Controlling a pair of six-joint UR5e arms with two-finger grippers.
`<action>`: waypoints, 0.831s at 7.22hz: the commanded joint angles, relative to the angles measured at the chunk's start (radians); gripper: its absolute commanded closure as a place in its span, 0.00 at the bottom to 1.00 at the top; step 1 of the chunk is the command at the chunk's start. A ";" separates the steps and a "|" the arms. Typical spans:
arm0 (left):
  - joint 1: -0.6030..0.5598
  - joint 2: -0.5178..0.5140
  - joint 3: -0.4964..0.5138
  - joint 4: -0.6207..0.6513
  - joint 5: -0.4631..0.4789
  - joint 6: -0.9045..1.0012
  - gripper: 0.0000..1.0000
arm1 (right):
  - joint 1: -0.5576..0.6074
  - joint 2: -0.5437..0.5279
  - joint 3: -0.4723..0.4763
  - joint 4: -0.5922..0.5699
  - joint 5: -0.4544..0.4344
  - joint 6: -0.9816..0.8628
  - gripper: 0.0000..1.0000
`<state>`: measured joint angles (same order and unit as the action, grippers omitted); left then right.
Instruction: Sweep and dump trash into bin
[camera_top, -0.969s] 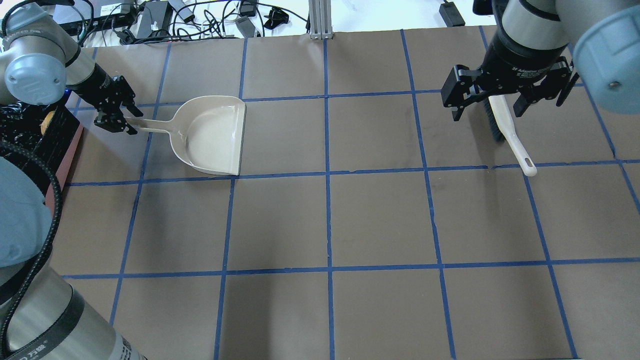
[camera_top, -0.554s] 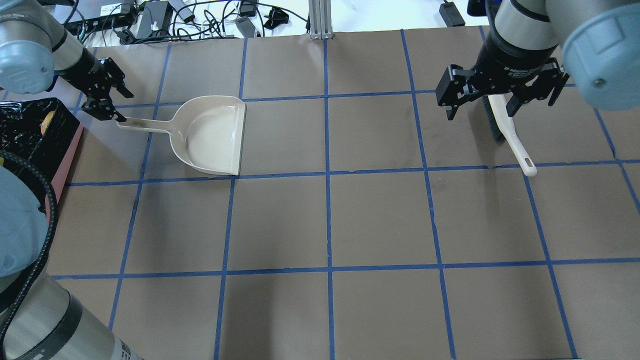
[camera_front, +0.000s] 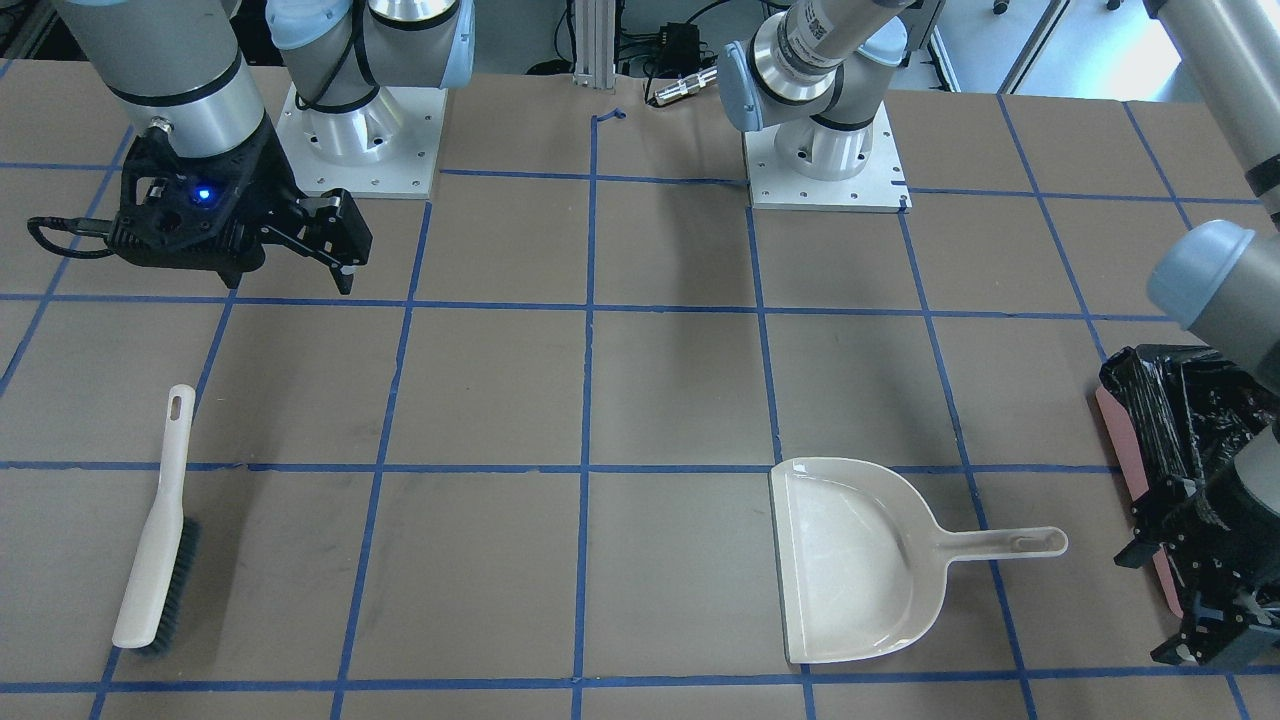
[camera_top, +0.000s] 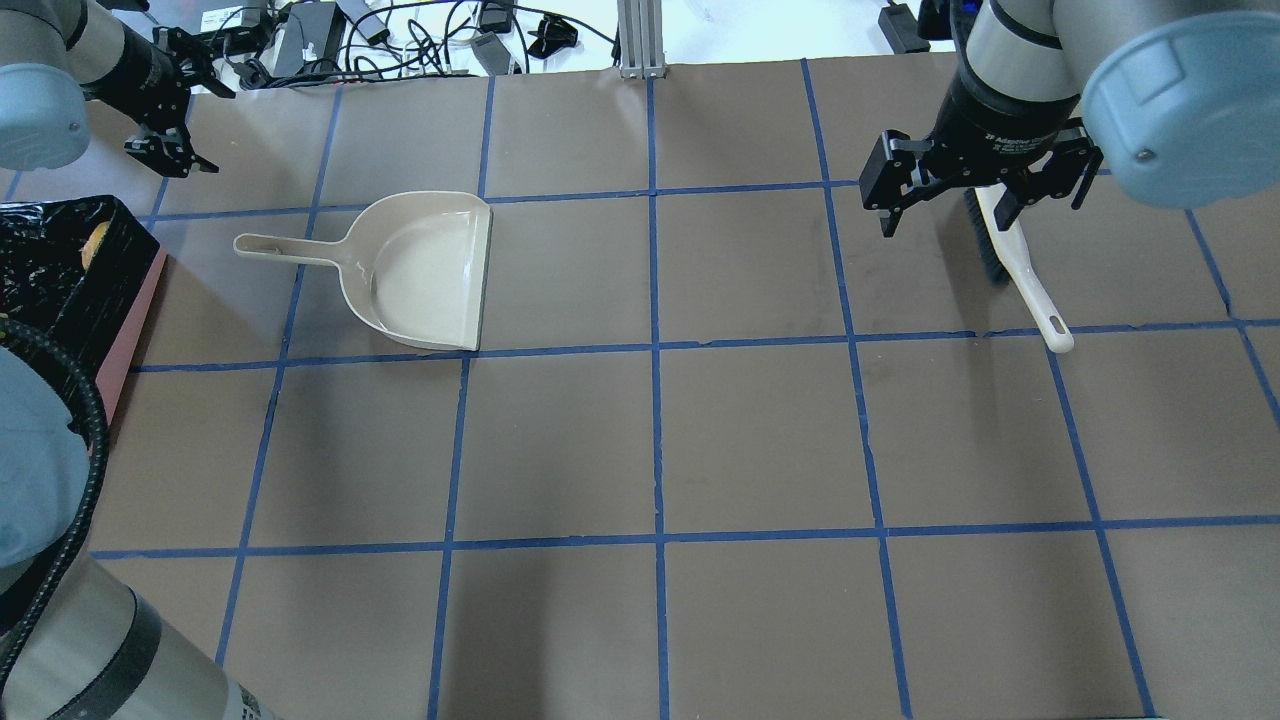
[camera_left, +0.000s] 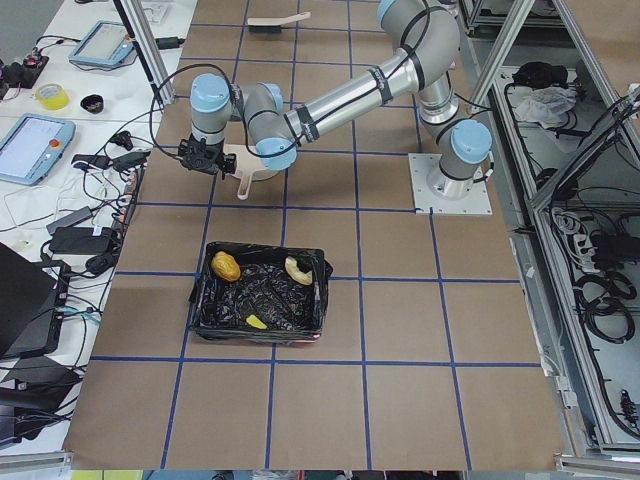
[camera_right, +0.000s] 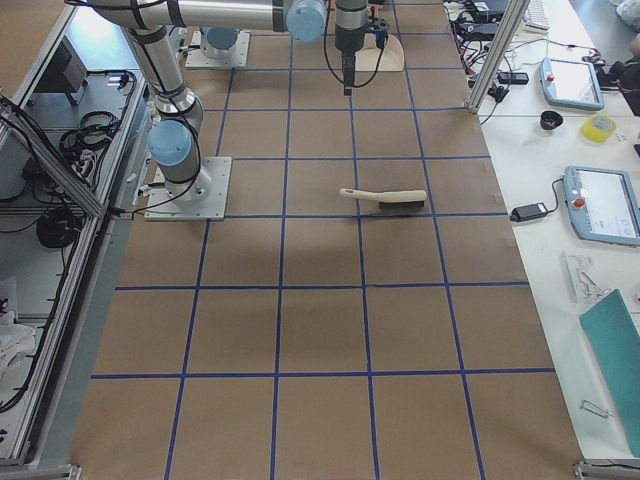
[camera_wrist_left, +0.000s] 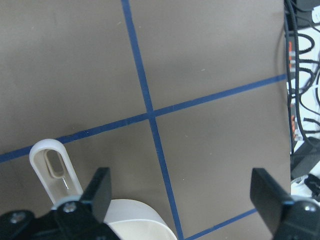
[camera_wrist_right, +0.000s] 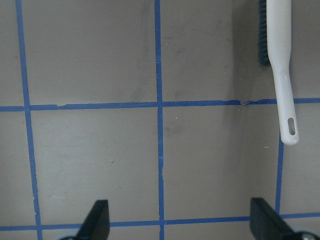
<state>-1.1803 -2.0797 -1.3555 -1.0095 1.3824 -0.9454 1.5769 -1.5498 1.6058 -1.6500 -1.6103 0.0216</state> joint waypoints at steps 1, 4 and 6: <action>0.037 0.010 0.005 0.012 -0.051 0.400 0.00 | 0.000 0.002 0.000 -0.001 0.001 -0.003 0.00; 0.092 0.009 -0.016 0.011 -0.043 0.980 0.00 | 0.000 0.002 0.000 -0.002 0.000 -0.003 0.00; 0.163 -0.011 -0.063 0.012 -0.005 1.364 0.00 | 0.000 0.001 -0.001 -0.001 -0.002 -0.003 0.00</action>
<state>-1.0586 -2.0817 -1.3931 -0.9973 1.3510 0.1881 1.5769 -1.5480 1.6053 -1.6510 -1.6110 0.0183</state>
